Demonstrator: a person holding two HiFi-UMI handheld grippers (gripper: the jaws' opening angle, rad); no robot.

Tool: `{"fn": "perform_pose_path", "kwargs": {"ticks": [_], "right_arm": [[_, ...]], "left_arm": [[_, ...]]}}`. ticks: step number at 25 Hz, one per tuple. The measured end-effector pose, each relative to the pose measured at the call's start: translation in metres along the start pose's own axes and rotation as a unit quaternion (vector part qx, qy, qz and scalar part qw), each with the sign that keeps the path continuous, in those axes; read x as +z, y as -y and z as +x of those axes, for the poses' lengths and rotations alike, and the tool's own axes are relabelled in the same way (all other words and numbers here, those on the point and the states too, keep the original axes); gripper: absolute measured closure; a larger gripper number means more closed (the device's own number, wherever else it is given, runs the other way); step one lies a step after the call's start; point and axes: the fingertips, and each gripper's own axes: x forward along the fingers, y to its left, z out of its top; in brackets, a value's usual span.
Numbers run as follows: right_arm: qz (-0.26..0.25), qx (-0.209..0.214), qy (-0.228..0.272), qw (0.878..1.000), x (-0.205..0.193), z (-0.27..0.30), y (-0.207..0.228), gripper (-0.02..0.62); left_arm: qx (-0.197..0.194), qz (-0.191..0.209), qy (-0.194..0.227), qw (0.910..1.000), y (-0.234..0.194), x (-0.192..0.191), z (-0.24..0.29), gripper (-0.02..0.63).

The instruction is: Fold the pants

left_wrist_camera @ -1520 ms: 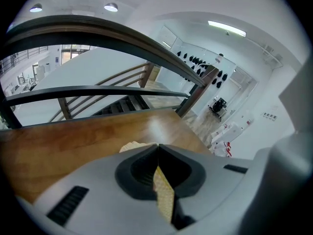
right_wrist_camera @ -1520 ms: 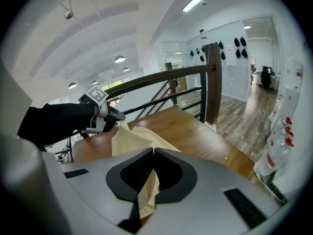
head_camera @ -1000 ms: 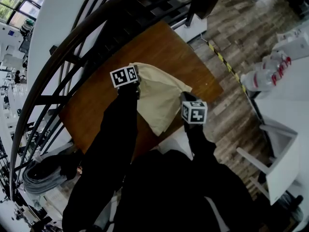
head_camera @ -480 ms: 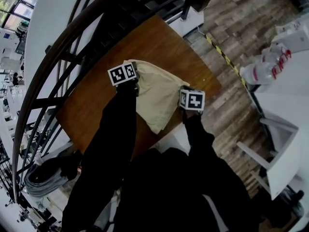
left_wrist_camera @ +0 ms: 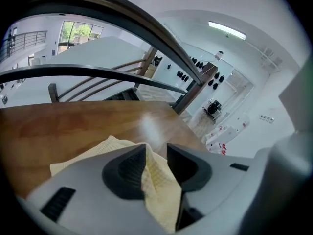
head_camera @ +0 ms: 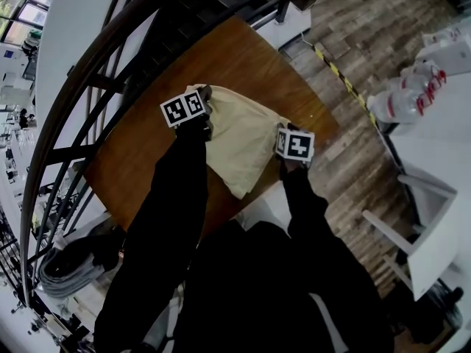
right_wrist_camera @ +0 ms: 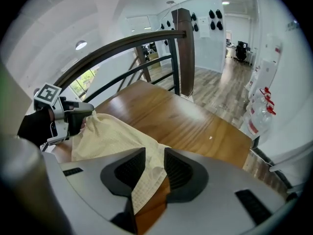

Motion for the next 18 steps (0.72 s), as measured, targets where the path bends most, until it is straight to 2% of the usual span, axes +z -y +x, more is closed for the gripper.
{"fn": "perform_pose_path", "kwargs": {"ticks": [2, 9, 18], "right_arm": [[0.0, -0.001, 0.006, 1.0, 0.003, -0.002, -0.001, 0.48], [-0.021, 0.004, 0.031, 0.999, 0.009, -0.02, -0.012, 0.48], [-0.071, 0.049, 0.073, 0.994, 0.031, -0.044, -0.063, 0.48]], "left_arm": [[-0.008, 0.011, 0.004, 0.9999, 0.006, 0.001, -0.002, 0.471], [-0.01, 0.044, 0.036, 0.9983, 0.012, 0.011, -0.023, 0.442], [-0.009, 0.042, 0.061, 0.9972, -0.002, 0.007, -0.079, 0.442]]}}
